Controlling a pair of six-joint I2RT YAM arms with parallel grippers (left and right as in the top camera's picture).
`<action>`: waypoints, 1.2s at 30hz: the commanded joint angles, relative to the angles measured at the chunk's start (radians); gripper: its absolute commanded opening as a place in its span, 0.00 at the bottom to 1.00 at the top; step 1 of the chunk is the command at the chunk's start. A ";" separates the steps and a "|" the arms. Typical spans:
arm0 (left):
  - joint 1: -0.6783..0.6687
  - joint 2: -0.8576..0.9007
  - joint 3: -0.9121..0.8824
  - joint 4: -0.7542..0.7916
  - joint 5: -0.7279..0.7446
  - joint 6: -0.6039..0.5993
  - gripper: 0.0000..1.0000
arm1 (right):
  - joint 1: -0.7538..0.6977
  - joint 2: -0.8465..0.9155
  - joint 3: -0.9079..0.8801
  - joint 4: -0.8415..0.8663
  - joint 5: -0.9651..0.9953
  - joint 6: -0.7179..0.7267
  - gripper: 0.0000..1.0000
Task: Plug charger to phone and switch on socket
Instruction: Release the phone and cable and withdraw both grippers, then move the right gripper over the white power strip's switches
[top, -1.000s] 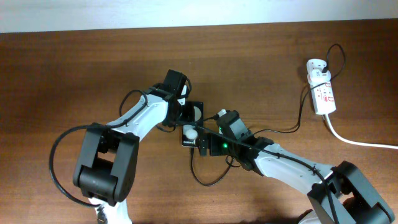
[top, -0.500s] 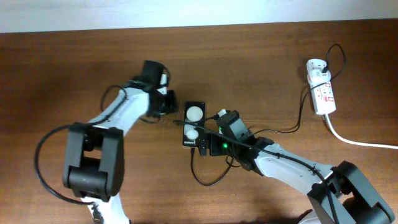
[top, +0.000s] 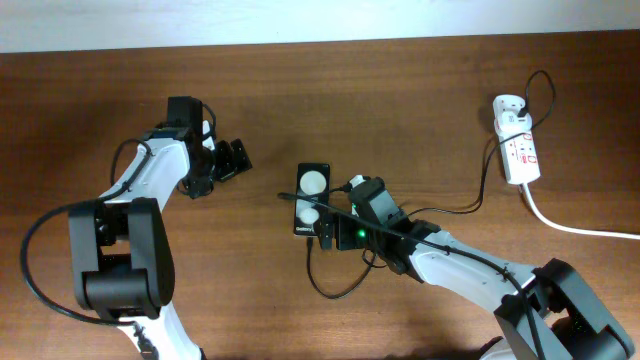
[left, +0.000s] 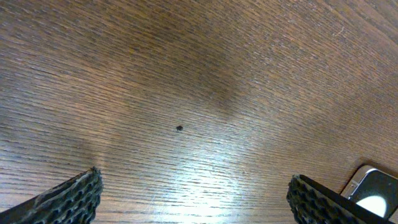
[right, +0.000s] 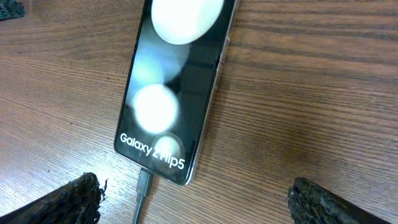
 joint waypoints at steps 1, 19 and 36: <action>0.002 -0.019 0.016 -0.002 -0.004 0.007 0.99 | -0.005 -0.023 0.002 0.004 -0.002 0.000 0.99; 0.002 -0.019 0.016 -0.002 -0.004 0.007 0.99 | -0.174 -0.023 0.517 -0.621 0.021 -0.086 0.99; 0.003 -0.019 0.016 -0.002 -0.004 0.007 0.99 | -0.733 0.012 0.558 -1.027 0.200 -0.120 0.99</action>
